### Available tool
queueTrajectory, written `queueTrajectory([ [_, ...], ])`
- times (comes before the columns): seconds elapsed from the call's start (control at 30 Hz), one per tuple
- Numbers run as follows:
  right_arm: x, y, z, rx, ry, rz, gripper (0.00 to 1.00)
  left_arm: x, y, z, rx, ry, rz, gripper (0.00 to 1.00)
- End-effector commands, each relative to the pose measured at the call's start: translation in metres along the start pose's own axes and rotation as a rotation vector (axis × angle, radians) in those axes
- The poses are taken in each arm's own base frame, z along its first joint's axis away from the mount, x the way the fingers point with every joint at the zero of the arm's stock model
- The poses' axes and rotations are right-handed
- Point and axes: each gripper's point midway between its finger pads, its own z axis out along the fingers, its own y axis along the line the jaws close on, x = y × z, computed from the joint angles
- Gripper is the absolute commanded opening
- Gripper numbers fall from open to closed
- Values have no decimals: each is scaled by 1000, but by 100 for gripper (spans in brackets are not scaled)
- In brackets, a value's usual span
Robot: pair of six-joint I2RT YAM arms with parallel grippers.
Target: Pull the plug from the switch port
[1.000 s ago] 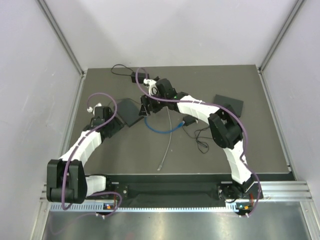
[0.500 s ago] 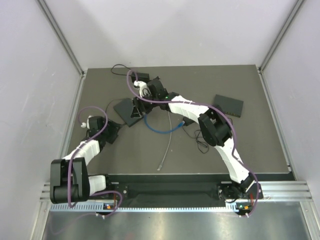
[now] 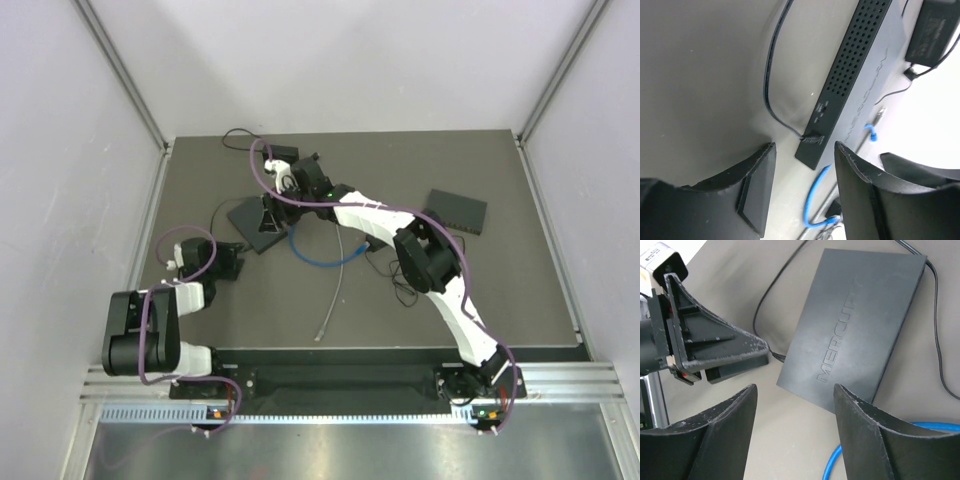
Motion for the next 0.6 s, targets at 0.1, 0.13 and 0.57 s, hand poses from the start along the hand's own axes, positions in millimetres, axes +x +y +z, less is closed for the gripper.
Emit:
queueTrajectory([
  [0.1,-11,0,7,13,-29,-60,61,-12,20,8,-33,-79,-134,55],
  [0.13,-12,-1,6,15,-32,-64,61,-11,23,7,-30,-82,-144,53],
  [0.57,-8,-3,16,12,-26,-71,59,3,47,20,-58,-44,-219,41],
])
